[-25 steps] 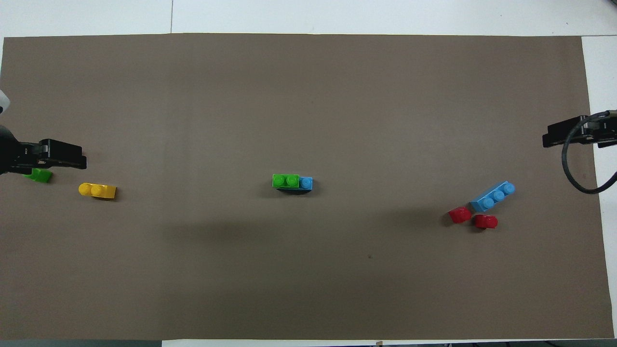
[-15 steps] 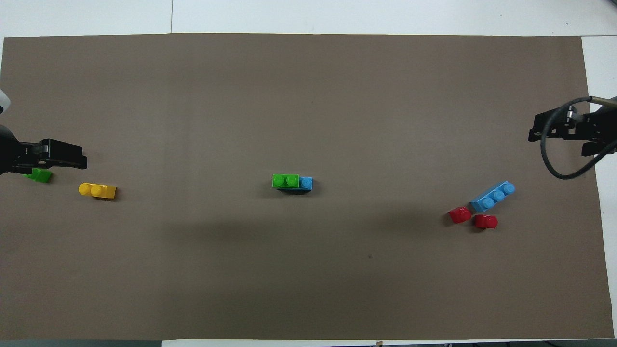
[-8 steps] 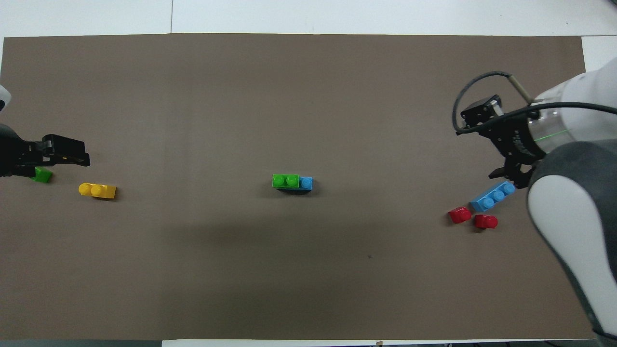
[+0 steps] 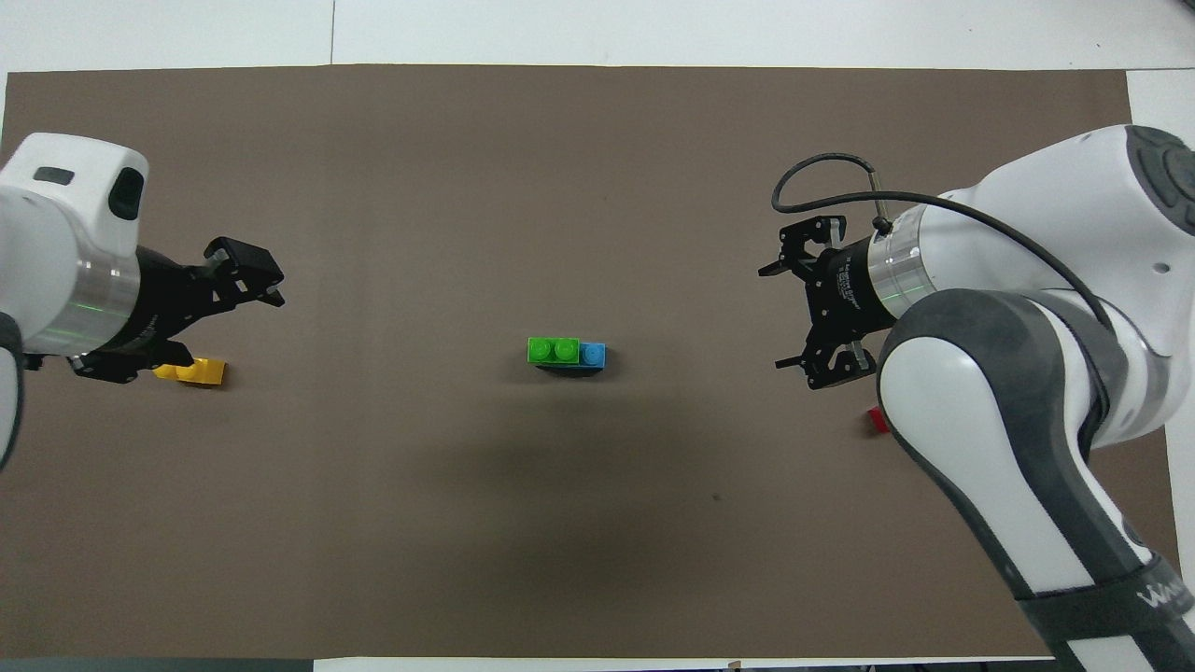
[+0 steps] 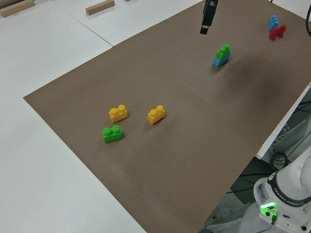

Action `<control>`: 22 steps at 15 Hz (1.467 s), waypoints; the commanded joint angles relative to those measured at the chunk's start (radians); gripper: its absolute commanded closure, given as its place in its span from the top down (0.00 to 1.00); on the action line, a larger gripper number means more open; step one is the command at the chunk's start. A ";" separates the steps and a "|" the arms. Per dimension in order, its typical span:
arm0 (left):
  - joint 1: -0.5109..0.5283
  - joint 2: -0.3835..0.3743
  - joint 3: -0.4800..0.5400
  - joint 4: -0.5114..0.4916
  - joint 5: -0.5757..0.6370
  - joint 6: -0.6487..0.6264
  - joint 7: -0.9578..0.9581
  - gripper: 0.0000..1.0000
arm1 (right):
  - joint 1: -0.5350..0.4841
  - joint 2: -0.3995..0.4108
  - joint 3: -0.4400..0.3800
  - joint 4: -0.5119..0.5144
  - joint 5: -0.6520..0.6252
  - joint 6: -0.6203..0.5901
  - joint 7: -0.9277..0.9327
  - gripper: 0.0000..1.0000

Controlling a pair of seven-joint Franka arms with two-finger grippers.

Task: Remove green block with left arm and hold with right
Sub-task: 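Move both grippers toward the joined green and blue bricks, then grasp the green brick with the left gripper while the right gripper grasps blue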

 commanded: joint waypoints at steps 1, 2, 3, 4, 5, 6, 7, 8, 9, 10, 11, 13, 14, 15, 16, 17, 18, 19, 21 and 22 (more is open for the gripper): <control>-0.085 -0.044 0.011 -0.091 -0.013 0.092 -0.311 1.00 | 0.054 0.015 -0.005 -0.069 0.073 0.124 0.055 1.00; -0.116 -0.045 0.013 -0.105 -0.015 0.118 -0.425 1.00 | 0.083 0.029 -0.005 -0.080 0.073 0.175 0.076 1.00; -0.139 -0.045 0.013 -0.121 -0.013 0.141 -0.517 1.00 | 0.099 0.043 -0.005 -0.083 0.075 0.215 0.092 1.00; -0.160 -0.045 0.013 -0.135 -0.013 0.163 -0.600 1.00 | 0.113 0.060 -0.005 -0.083 0.076 0.241 0.099 1.00; -0.183 -0.042 0.013 -0.152 -0.015 0.183 -0.674 1.00 | 0.122 0.074 -0.005 -0.083 0.076 0.264 0.104 1.00; -0.211 -0.036 0.013 -0.164 -0.013 0.203 -0.744 1.00 | 0.128 0.083 -0.005 -0.087 0.078 0.289 0.105 1.00; -0.231 -0.025 0.013 -0.169 -0.013 0.212 -0.821 1.00 | 0.143 0.093 -0.003 -0.097 0.093 0.315 0.106 1.00; -0.251 0.005 0.013 -0.169 -0.013 0.221 -0.892 1.00 | 0.156 0.103 -0.003 -0.103 0.119 0.347 0.106 1.00; -0.277 0.033 0.013 -0.165 -0.009 0.233 -0.967 1.00 | 0.169 0.107 -0.003 -0.121 0.127 0.382 0.106 1.00; -0.292 0.065 0.013 -0.164 -0.004 0.265 -1.046 1.00 | 0.185 0.115 -0.005 -0.127 0.128 0.401 0.104 1.00; -0.307 0.087 0.013 -0.163 -0.004 0.296 -1.114 1.00 | 0.195 0.130 -0.005 -0.130 0.131 0.408 0.104 1.00; -0.335 0.142 0.013 -0.155 0.017 0.347 -1.222 1.00 | 0.208 0.153 -0.003 -0.132 0.134 0.442 0.105 1.00; -0.346 0.156 0.013 -0.155 0.022 0.368 -1.260 1.00 | 0.218 0.164 -0.003 -0.134 0.134 0.454 0.106 1.00; -0.351 0.173 0.013 -0.155 0.026 0.376 -1.291 1.00 | 0.234 0.176 -0.003 -0.132 0.134 0.461 0.106 1.00; -0.358 0.186 0.013 -0.154 0.028 0.388 -1.314 1.00 | 0.235 0.186 -0.003 -0.132 0.136 0.482 0.106 1.00; -0.370 0.202 0.014 -0.155 0.031 0.408 -1.334 1.00 | 0.241 0.195 -0.003 -0.132 0.157 0.503 0.106 1.00; -0.372 0.217 0.014 -0.155 0.034 0.420 -1.352 1.00 | 0.258 0.204 -0.003 -0.132 0.183 0.522 0.104 1.00; -0.372 0.225 0.013 -0.157 0.036 0.436 -1.371 1.00 | 0.266 0.215 -0.003 -0.132 0.193 0.548 0.105 1.00; -0.372 0.229 0.013 -0.161 0.036 0.457 -1.389 1.00 | 0.300 0.238 -0.003 -0.132 0.200 0.586 0.106 1.00; -0.375 0.240 0.013 -0.163 0.036 0.466 -1.404 1.00 | 0.304 0.248 -0.003 -0.132 0.208 0.609 0.106 1.00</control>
